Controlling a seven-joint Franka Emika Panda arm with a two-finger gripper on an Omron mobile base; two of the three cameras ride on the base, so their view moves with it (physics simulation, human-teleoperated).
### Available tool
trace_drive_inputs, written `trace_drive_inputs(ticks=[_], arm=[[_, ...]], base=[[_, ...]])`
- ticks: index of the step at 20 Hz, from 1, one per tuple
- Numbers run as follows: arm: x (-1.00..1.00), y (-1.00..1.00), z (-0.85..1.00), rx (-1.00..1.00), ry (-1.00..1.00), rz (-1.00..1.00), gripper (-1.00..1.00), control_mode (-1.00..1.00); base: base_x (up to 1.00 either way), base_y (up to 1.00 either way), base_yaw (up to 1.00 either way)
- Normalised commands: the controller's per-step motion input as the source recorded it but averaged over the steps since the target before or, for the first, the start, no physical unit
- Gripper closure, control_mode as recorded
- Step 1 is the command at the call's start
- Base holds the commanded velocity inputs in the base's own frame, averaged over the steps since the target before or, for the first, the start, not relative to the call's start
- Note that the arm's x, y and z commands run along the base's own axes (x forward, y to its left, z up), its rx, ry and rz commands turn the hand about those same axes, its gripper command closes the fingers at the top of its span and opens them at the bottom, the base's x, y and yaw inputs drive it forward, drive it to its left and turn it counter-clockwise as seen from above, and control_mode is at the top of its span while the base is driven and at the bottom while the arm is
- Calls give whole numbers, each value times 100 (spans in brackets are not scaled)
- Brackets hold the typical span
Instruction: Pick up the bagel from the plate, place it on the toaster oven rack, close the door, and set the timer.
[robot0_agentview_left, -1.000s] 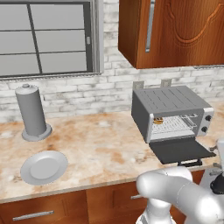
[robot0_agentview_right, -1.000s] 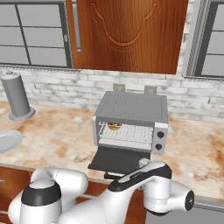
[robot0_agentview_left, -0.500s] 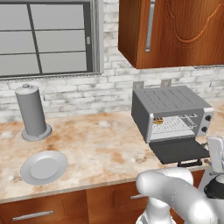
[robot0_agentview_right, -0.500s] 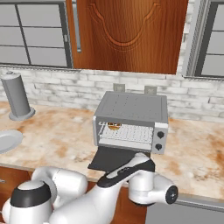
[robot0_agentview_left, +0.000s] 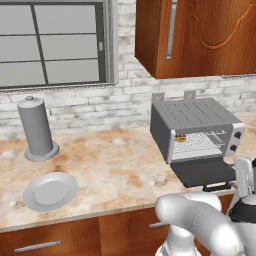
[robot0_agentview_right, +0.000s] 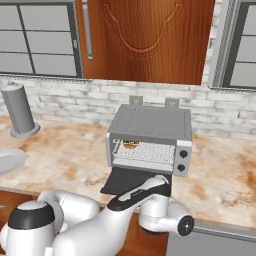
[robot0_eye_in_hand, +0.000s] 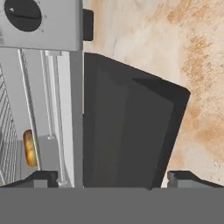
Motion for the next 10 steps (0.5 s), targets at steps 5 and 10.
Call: trace_drive_inputs(ticks=[5, 10], arm=[[52, 0, 61, 5, -14, -1, -100, -100], [54, 0, 87, 1, -17, -3, -100, -100]], base=[[0, 0, 0], [0, 0, 0]])
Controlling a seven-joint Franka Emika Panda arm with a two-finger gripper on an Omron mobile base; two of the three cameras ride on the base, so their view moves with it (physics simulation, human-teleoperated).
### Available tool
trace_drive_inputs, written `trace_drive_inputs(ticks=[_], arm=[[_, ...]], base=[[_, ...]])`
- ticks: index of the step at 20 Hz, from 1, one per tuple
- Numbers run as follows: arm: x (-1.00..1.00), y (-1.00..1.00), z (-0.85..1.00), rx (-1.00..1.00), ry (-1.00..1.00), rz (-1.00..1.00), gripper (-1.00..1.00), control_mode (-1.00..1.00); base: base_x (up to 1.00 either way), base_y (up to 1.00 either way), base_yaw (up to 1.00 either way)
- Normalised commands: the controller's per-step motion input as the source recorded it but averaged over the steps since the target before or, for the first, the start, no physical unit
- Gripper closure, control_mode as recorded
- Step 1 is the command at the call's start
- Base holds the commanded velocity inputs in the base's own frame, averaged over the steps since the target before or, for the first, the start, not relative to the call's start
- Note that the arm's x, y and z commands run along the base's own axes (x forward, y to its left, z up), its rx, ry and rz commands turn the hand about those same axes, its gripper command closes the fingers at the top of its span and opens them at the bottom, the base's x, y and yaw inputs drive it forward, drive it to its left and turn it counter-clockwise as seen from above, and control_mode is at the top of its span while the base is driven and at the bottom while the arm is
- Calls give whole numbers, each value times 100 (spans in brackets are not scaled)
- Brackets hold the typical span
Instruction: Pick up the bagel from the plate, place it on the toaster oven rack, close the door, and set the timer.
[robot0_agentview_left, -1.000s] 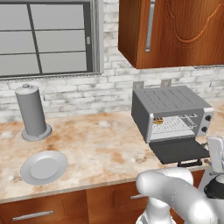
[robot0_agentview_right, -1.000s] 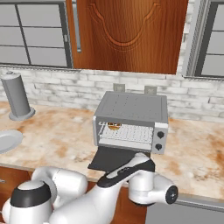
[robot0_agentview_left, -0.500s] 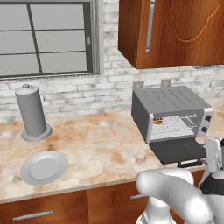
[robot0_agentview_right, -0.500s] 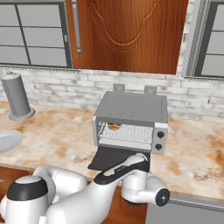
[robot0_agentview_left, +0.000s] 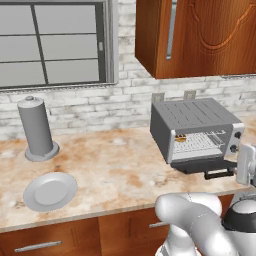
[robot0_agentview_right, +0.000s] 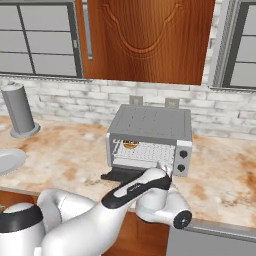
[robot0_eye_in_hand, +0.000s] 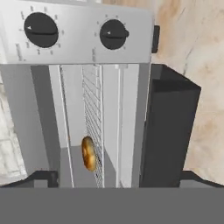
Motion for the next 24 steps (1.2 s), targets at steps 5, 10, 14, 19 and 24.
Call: trace_drive_inputs(ticks=[5, 10, 14, 19, 24], arm=[[60, 0, 71, 0, -16, -3, -100, -100], [65, -2, 43, 0, -11, -2, -100, -100], [45, -17, 25, 0, -8, 0, -100, -100], [35, -21, 14, 1, -6, 0, -100, -100], [57, -10, 15, 1, -3, 0, -100, -100]], base=[[0, 0, 0], [0, 0, 0], [0, 0, 0], [0, 0, 0], [0, 0, 0]])
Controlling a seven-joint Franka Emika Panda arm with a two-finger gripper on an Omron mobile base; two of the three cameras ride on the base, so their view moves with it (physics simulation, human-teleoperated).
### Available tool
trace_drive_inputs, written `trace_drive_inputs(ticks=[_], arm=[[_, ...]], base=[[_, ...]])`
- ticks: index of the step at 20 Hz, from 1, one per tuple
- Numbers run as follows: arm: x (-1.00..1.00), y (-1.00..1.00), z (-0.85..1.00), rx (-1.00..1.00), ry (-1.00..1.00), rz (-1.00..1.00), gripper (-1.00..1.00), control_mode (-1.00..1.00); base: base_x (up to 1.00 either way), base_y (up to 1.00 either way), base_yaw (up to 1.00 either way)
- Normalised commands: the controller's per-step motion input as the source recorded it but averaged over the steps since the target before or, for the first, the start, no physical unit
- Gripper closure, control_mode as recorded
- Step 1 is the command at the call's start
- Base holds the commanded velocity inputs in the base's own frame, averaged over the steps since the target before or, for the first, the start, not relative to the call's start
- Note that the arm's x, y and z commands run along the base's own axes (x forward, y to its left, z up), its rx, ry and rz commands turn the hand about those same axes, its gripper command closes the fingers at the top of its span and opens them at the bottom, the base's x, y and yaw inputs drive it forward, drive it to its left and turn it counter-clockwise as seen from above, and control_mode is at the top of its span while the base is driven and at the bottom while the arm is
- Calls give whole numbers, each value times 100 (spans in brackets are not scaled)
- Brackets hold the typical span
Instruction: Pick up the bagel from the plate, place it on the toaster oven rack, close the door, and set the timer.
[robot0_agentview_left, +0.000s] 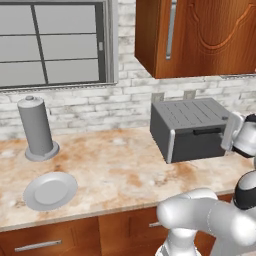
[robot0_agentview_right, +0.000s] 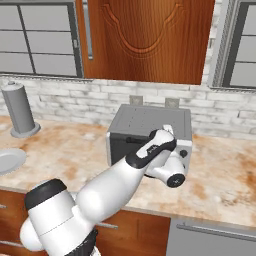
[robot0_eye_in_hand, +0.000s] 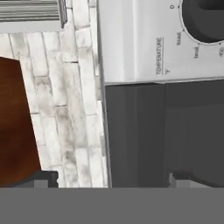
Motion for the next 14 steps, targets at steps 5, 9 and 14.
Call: trace_drive_inputs(ticks=[5, 9, 14], arm=[[24, -8, 17, 0, -2, 0, -100, -100], [-93, -36, 21, 0, 0, 0, -100, -100], [-35, -37, 54, 0, 0, 0, -100, -100]], base=[[0, 0, 0], [0, 0, 0], [0, 0, 0]])
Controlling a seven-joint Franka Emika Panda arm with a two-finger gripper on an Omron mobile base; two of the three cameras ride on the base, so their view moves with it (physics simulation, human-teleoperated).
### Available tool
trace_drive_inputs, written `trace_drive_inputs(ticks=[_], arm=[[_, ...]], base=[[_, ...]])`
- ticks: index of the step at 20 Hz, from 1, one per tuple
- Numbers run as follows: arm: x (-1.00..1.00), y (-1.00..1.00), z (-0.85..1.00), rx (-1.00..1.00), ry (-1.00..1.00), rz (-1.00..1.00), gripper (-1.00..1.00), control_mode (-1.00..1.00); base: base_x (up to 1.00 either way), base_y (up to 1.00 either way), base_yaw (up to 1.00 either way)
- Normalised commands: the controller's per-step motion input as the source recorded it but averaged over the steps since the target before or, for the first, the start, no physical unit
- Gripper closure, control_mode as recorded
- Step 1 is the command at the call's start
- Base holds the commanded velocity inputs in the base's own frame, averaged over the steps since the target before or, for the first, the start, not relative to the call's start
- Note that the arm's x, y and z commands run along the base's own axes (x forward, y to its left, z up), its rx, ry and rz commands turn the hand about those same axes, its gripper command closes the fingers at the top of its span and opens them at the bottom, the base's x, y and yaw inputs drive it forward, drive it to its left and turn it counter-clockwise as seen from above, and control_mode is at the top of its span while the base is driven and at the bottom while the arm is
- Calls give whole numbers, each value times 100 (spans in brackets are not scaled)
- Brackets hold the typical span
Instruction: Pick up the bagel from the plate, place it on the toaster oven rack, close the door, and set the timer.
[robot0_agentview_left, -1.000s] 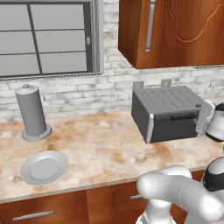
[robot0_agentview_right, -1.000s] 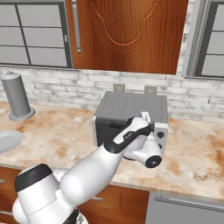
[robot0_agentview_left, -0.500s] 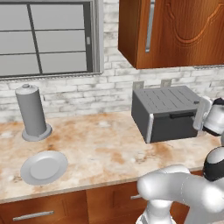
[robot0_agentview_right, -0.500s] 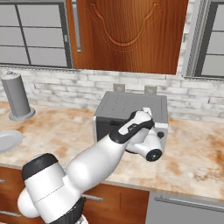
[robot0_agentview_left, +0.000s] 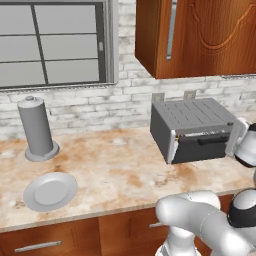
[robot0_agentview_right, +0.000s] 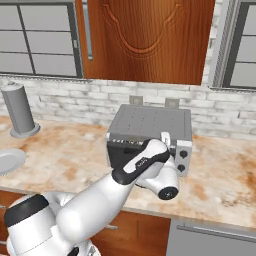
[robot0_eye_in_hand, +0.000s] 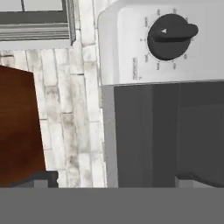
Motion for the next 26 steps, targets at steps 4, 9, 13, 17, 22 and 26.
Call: trace_drive_inputs(ticks=[4, 9, 13, 17, 22, 26], arm=[[23, -18, 75, 0, 0, 0, -100, -100], [31, -19, 38, 0, 1, 3, -100, -100], [36, -38, 18, 0, 13, 15, -100, -100], [61, -24, 27, 0, 10, 13, -100, -100], [-2, -26, 75, -1, 0, 14, -100, -100], [-99, -37, 3, -8, 0, 20, -100, -100]], base=[[0, 0, 0], [0, 0, 0], [0, 0, 0], [0, 0, 0], [0, 0, 0], [0, 0, 0]])
